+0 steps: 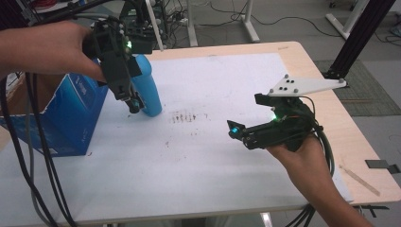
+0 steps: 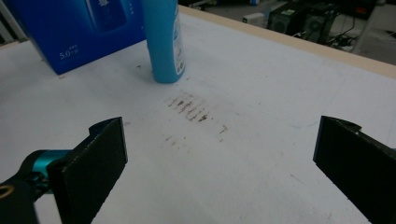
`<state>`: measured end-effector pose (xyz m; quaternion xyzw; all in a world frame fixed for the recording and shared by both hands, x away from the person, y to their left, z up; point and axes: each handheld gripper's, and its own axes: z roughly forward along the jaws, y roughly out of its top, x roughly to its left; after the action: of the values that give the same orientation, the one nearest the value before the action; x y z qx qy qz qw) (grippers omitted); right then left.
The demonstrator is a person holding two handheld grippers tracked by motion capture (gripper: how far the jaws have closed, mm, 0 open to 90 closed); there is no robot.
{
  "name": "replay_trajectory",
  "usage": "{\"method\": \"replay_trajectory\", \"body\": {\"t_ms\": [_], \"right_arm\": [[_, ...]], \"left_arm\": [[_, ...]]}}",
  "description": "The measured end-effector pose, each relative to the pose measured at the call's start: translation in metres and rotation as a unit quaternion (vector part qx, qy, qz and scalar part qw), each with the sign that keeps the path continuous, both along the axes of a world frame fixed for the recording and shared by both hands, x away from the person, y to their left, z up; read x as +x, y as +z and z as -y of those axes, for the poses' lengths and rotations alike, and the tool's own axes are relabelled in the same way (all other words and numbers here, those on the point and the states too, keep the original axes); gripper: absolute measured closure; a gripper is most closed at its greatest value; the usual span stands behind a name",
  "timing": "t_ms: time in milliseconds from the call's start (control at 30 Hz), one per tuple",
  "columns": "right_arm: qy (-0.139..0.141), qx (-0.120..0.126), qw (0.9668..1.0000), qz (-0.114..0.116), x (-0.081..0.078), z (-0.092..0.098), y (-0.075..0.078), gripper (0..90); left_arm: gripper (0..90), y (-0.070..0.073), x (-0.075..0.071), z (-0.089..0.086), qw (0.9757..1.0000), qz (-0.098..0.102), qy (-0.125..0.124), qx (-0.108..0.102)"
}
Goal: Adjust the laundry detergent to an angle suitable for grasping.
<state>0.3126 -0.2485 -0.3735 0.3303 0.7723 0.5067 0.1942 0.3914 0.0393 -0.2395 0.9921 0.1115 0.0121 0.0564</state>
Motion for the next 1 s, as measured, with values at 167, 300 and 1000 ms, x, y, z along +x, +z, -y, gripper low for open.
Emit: {"method": "replay_trajectory", "body": {"t_ms": [167, 300, 1000], "right_arm": [[-0.007, 0.011, 0.9999, 0.010, 0.001, -0.006, -0.003, 1.9], [-0.007, 0.014, 0.9998, 0.015, 0.003, -0.014, -0.004, 1.9], [-0.001, 0.022, 0.9994, 0.028, 0.034, -0.064, -0.001, 1.9]], "left_arm": [[7.0, -0.001, -0.001, -0.002, 1.0000, -0.001, 0.000, 0.000], [7.0, -0.003, -0.003, -0.003, 1.0000, -0.006, 0.001, 0.002], [7.0, -0.004, -0.015, -0.024, 0.9998, -0.014, 0.009, 0.012]]}}
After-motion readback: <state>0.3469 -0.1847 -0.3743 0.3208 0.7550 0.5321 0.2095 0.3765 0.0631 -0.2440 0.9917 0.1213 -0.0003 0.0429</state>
